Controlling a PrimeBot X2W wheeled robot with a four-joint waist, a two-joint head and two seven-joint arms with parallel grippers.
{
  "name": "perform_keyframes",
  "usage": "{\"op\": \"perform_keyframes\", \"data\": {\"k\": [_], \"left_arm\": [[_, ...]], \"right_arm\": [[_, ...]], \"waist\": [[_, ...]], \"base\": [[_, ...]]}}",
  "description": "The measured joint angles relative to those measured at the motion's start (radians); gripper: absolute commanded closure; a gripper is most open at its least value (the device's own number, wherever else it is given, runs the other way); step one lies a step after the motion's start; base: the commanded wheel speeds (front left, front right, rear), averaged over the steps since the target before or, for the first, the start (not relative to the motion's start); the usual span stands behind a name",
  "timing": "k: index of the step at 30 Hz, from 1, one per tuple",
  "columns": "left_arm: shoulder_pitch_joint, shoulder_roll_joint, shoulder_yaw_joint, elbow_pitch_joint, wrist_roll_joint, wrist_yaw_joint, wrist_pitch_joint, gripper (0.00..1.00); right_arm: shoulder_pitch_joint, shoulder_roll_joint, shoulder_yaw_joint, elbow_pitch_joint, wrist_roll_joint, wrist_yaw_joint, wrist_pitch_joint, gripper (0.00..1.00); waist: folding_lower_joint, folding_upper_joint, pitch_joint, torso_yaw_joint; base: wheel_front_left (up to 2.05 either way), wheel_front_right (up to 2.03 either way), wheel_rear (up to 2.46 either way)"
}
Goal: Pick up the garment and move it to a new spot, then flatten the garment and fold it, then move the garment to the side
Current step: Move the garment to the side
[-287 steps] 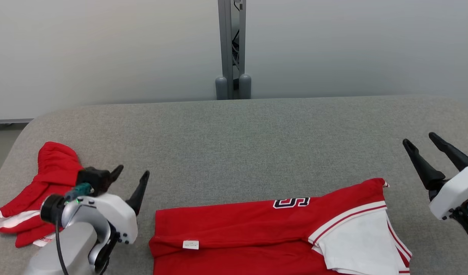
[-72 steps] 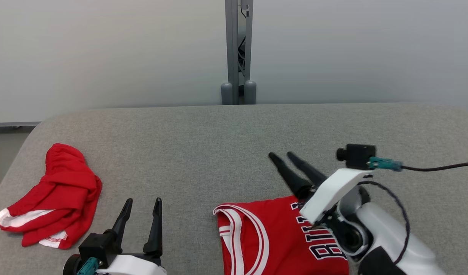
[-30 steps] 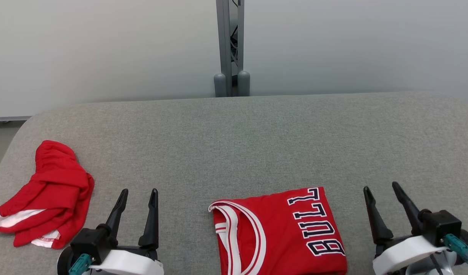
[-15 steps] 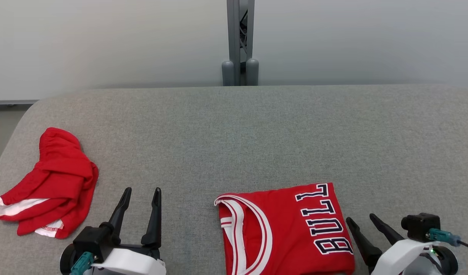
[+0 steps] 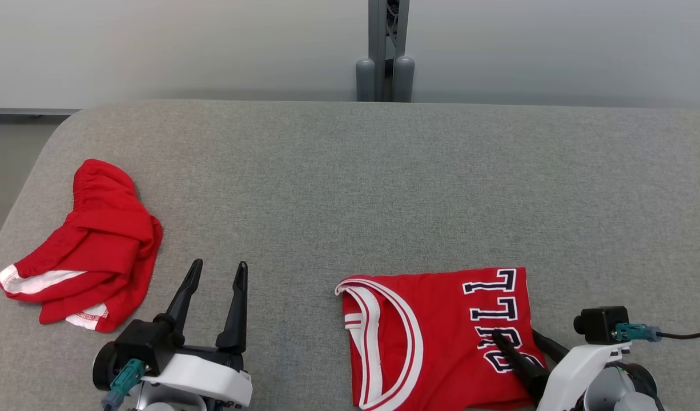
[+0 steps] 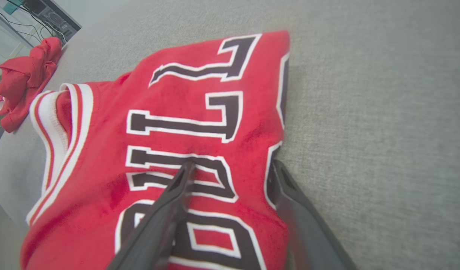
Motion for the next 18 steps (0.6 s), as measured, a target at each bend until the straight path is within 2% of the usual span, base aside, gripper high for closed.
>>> {"op": "perform_keyframes", "data": {"k": [4,6,7,18], "left_arm": [[0.0,0.0,-0.003,-0.003,0.001,0.0,0.0,0.0],[0.0,0.0,-0.005,-0.003,0.002,-0.001,0.0,0.0],[0.0,0.0,-0.006,-0.003,0.002,-0.001,0.0,0.0],[-0.002,0.0,-0.016,-0.001,0.005,-0.002,0.0,0.0]], "right_arm": [[-0.026,-0.012,0.044,0.022,0.033,0.0,-0.016,0.0],[-0.04,-0.016,0.067,0.03,0.045,0.0,-0.028,0.64],[-0.047,-0.018,0.077,0.035,0.049,0.0,-0.036,1.0],[-0.137,-0.077,0.173,0.066,0.072,0.0,-0.07,1.0]], "waist": [[0.0,0.0,0.004,0.011],[0.0,0.0,0.005,0.012],[0.0,0.0,0.005,0.012],[0.0,0.0,0.027,-0.027]], "base": [[0.0,0.0,0.0],[0.0,0.0,0.0],[0.0,0.0,0.0],[0.0,0.0,0.0]]}}
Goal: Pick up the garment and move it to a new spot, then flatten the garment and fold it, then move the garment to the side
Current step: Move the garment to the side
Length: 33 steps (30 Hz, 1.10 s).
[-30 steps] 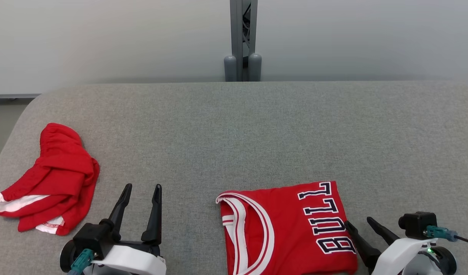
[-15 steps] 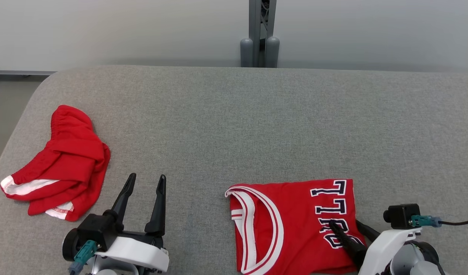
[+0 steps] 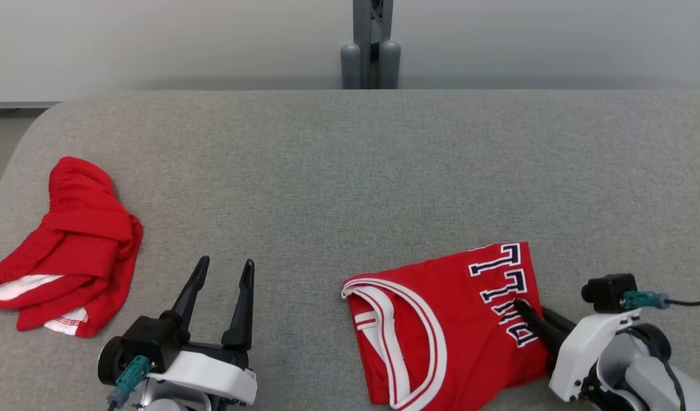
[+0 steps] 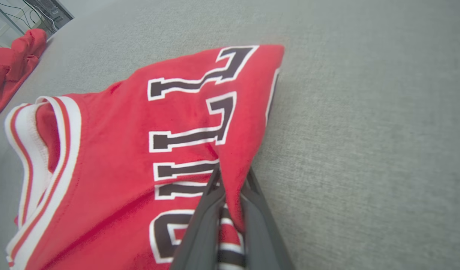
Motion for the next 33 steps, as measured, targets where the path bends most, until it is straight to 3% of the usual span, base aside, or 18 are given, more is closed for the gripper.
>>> {"op": "perform_keyframes", "data": {"k": [19,28,33], "left_arm": [[-0.168,0.0,-0.109,-0.012,0.047,-0.031,0.0,0.0],[-0.254,-0.001,-0.121,-0.017,0.077,-0.047,0.0,0.0],[-0.287,-0.001,-0.111,-0.033,0.083,-0.053,-0.004,0.0]], "right_arm": [[-0.333,-0.275,0.037,0.113,-0.163,0.0,-0.008,1.0],[-0.478,-0.308,-0.019,0.264,-0.353,0.0,-0.055,1.0],[-0.549,-0.304,-0.112,0.38,-0.476,0.0,-0.101,1.0]], "waist": [[0.0,0.0,0.224,-0.157],[0.0001,0.0,0.368,-0.225],[0.0,0.0,0.427,-0.247]], "base": [[0.0,0.0,0.0],[0.0,0.0,0.0],[0.0,0.0,0.0]]}}
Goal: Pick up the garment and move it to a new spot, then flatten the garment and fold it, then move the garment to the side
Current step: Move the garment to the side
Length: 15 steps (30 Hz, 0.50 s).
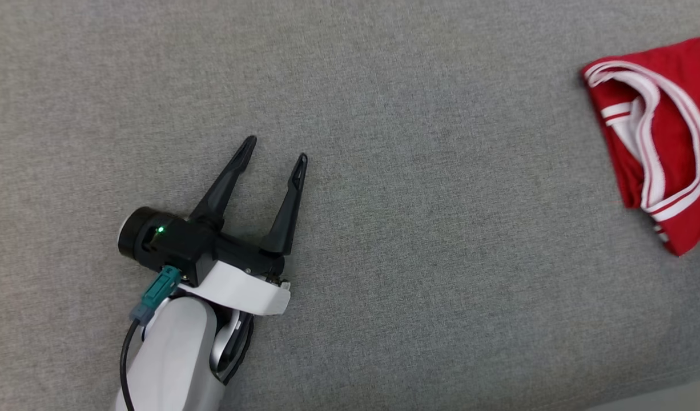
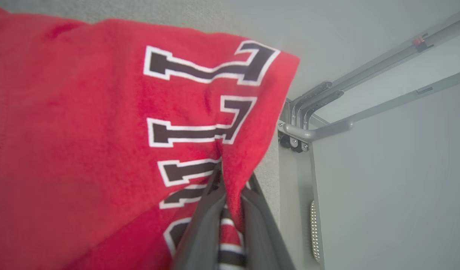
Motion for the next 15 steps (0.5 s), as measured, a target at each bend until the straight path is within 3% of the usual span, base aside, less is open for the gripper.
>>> {"op": "perform_keyframes", "data": {"k": [13,14,15], "left_arm": [[-0.026,-0.007,-0.001,-0.012,0.001,-0.01,-0.005,0.0],[-0.026,-0.007,0.0,-0.009,0.001,-0.01,-0.005,0.0],[-0.026,-0.008,0.001,-0.007,0.001,-0.01,-0.004,0.0]], "right_arm": [[-0.065,0.083,-0.22,0.213,-0.286,0.0,-0.044,1.0],[-0.065,0.089,-0.232,0.221,-0.299,0.0,-0.044,0.94],[-0.064,0.097,-0.249,0.227,-0.306,0.0,-0.047,0.22]], "waist": [[0.0,0.0,0.037,0.014],[0.0,0.0,0.035,0.016],[0.0,0.0,0.032,0.017]], "base": [[0.0,0.0,0.0],[0.0,0.0,0.0],[0.0,0.0,0.0]]}}
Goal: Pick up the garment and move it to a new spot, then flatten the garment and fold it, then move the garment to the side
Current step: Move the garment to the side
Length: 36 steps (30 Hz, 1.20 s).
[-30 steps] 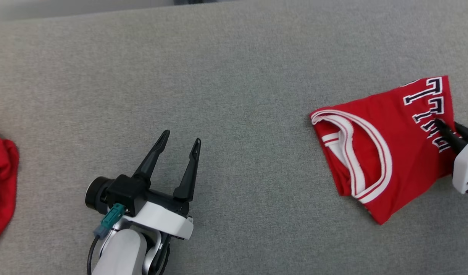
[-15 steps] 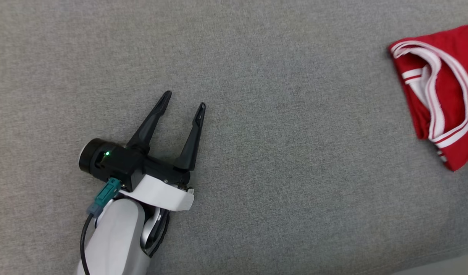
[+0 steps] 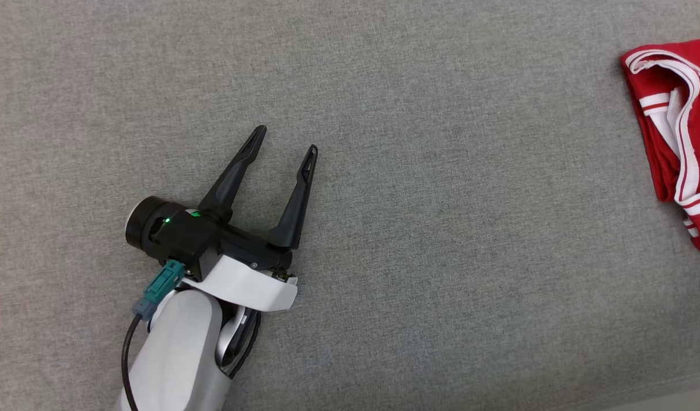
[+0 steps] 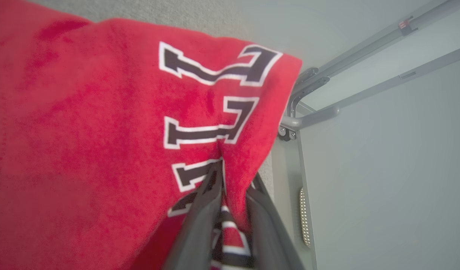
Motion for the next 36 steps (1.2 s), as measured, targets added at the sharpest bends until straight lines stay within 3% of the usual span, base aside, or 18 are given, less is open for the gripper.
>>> {"op": "perform_keyframes", "data": {"k": [1,10,20,24,36], "left_arm": [[0.002,-0.001,0.002,0.007,-0.004,0.0,0.0,0.0],[0.05,0.007,-0.01,0.034,-0.032,0.007,0.006,0.0],[0.099,0.008,-0.02,0.034,-0.067,0.035,0.007,0.0],[0.133,0.009,-0.027,0.03,-0.077,0.049,0.007,0.0],[0.212,0.009,0.073,0.01,-0.077,0.082,0.007,0.0]], "right_arm": [[0.002,0.023,-0.023,0.012,-0.012,0.0,-0.001,0.0],[0.012,0.069,-0.05,-0.013,-0.062,0.0,-0.011,0.0],[0.015,0.143,-0.023,-0.16,-0.048,0.0,-0.02,0.0],[0.096,0.194,0.011,-0.289,0.065,0.0,-0.026,0.0],[0.332,0.229,0.017,-0.608,0.278,0.0,-0.04,0.0]], "waist": [[0.0,0.0,-0.008,0.002],[0.0,0.0,-0.079,0.012],[0.0,0.0,-0.195,0.034],[0.0,0.0,-0.264,0.059],[0.0,0.0,-0.403,0.113]], "base": [[0.0,0.0,0.0],[0.0,0.0,0.0],[0.0,0.0,0.0],[0.0,0.0,0.0],[0.0,0.0,0.0]]}}
